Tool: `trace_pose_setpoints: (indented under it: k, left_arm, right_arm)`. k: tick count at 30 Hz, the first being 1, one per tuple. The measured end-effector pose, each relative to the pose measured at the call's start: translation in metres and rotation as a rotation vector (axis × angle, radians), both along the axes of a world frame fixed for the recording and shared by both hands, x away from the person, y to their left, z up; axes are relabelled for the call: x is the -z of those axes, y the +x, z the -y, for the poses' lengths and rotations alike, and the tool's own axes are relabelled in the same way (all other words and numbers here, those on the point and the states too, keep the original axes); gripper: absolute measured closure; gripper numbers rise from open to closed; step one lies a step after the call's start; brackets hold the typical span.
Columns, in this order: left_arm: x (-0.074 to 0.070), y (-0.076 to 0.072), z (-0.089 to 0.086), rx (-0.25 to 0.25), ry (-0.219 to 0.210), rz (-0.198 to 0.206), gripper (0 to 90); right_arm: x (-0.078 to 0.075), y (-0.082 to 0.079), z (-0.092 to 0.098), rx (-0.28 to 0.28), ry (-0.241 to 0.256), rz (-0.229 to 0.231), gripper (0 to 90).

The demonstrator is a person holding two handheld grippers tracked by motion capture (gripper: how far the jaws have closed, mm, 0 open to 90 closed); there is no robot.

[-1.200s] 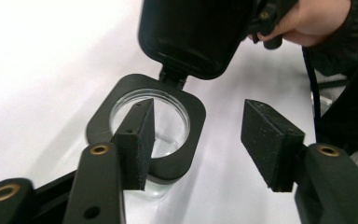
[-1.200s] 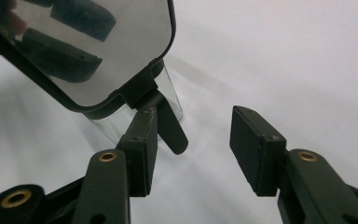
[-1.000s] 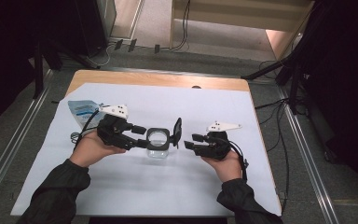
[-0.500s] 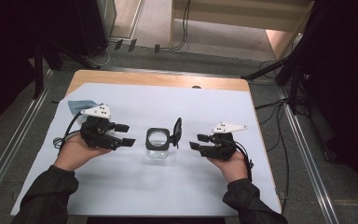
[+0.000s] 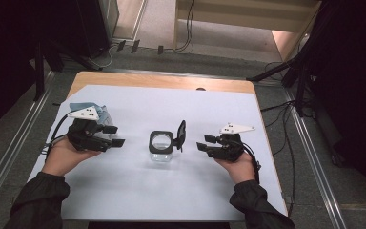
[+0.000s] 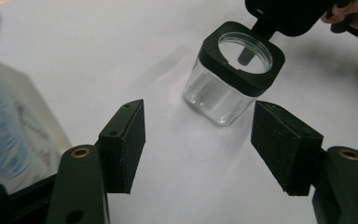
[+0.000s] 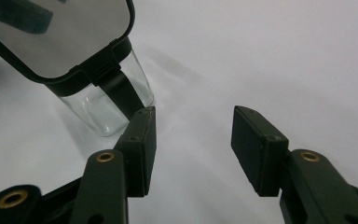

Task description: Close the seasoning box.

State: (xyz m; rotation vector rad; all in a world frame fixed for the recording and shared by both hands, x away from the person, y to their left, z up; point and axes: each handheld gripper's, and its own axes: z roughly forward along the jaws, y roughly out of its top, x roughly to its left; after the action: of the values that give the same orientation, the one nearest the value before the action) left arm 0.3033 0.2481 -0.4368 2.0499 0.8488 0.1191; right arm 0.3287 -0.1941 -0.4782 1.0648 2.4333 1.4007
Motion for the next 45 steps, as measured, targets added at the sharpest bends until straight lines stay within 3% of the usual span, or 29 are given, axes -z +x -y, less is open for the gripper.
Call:
trace_pose_setpoints:
  k: [8, 22, 33, 40, 45]
  left_arm:
    - [0.002, -0.006, -0.025, -0.074, -0.003, 0.002, 37.3]
    - [0.003, -0.019, -0.061, -0.153, -0.013, 0.001, 39.0]
    - [0.003, -0.019, -0.097, -0.228, -0.031, -0.001, 40.2]
    - [-0.001, -0.005, -0.099, -0.221, -0.037, 0.032, 41.3]
    - [-0.001, 0.003, -0.096, -0.184, -0.033, 0.045, 44.9]
  right_arm:
    - [0.000, 0.007, -0.005, -0.018, -0.010, 0.008, 51.7]
    - [0.002, 0.017, -0.018, -0.049, -0.012, -0.009, 51.8]
    - [0.002, 0.017, -0.022, -0.059, -0.015, -0.012, 51.9]
    - [0.003, 0.014, -0.020, -0.053, -0.026, -0.018, 51.9]
    - [0.003, 0.006, -0.017, -0.049, -0.040, -0.025, 51.8]
